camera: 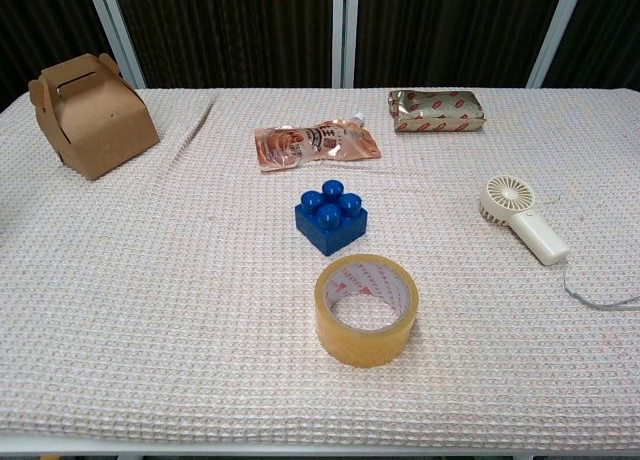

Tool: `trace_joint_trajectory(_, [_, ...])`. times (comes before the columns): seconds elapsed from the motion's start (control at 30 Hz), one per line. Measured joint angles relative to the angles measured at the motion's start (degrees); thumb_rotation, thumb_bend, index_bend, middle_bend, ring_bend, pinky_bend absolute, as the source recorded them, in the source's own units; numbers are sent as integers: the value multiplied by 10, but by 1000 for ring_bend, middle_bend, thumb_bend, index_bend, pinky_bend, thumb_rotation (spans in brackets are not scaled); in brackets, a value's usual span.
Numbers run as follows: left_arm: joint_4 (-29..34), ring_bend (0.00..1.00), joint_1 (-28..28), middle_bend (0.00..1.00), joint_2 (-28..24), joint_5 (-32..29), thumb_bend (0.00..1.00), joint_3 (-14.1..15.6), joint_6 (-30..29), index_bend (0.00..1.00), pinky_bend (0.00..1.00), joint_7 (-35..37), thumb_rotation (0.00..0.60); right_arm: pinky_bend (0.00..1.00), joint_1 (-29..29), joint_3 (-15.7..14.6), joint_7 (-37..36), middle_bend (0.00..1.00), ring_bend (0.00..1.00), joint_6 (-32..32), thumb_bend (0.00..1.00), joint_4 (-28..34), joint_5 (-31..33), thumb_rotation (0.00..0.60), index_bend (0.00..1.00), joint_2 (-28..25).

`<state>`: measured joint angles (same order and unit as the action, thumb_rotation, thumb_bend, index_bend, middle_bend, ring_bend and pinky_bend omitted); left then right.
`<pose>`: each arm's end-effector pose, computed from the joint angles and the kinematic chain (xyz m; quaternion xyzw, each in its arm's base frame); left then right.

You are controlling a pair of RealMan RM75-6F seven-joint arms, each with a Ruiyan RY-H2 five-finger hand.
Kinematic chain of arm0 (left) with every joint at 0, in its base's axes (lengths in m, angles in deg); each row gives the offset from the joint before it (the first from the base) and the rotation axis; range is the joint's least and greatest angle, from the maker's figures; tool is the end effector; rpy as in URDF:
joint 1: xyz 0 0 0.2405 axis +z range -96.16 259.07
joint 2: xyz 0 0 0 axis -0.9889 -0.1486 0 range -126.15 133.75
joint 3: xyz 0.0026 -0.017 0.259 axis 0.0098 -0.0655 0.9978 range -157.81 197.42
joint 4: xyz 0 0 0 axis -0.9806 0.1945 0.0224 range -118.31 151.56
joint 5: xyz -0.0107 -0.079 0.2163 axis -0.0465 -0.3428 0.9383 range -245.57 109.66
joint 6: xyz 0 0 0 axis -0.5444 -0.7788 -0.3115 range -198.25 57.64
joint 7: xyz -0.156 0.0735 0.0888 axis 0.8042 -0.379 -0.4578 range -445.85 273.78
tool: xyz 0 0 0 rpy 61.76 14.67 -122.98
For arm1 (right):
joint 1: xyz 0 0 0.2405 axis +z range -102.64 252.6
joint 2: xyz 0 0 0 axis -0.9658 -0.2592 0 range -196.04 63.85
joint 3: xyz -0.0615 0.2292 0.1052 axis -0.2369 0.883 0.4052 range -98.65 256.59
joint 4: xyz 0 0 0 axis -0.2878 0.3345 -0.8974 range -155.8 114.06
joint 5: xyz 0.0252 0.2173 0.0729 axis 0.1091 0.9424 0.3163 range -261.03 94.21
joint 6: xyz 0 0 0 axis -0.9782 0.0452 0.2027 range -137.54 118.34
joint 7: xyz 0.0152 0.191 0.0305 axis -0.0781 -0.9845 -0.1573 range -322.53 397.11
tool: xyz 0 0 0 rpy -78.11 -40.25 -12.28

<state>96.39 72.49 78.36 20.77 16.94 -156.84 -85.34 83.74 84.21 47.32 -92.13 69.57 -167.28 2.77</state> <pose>-0.3201 0.2583 0.1028 -0.6172 -0.3425 -0.4173 0.5724 -0.3085 -0.2639 0.1193 0.6195 -0.3409 0.3656 0.6053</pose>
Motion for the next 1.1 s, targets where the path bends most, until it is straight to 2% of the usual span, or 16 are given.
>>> trace_joint_trajectory(0.73, [33, 0, -5, 90, -19, -16, 0, -1, 21, 102, 85, -51, 600, 0, 1, -2, 7, 0, 0, 7, 185, -6, 5, 600, 0, 10])
trace_joint_trajectory(0.83, [35, 0, -2, 90, -18, -19, 0, 0, 22, 102, 85, -52, 600, 0, 2, -4, 7, 0, 0, 10, 310, -8, 3, 600, 0, 10])
trace_joint_trajectory(1.03, [34, 0, -3, 90, -15, -17, 0, 2, 23, 101, 85, -53, 600, 0, 6, -6, 15, 0, 0, 14, 677, -6, -2, 600, 0, 7])
trace_joint_trajectory(1.1, [34, 0, -4, 90, -15, -16, 0, 2, 25, 102, 85, -54, 600, 0, 6, -6, 18, 0, 0, 18, 862, -5, 2, 600, 0, 7])
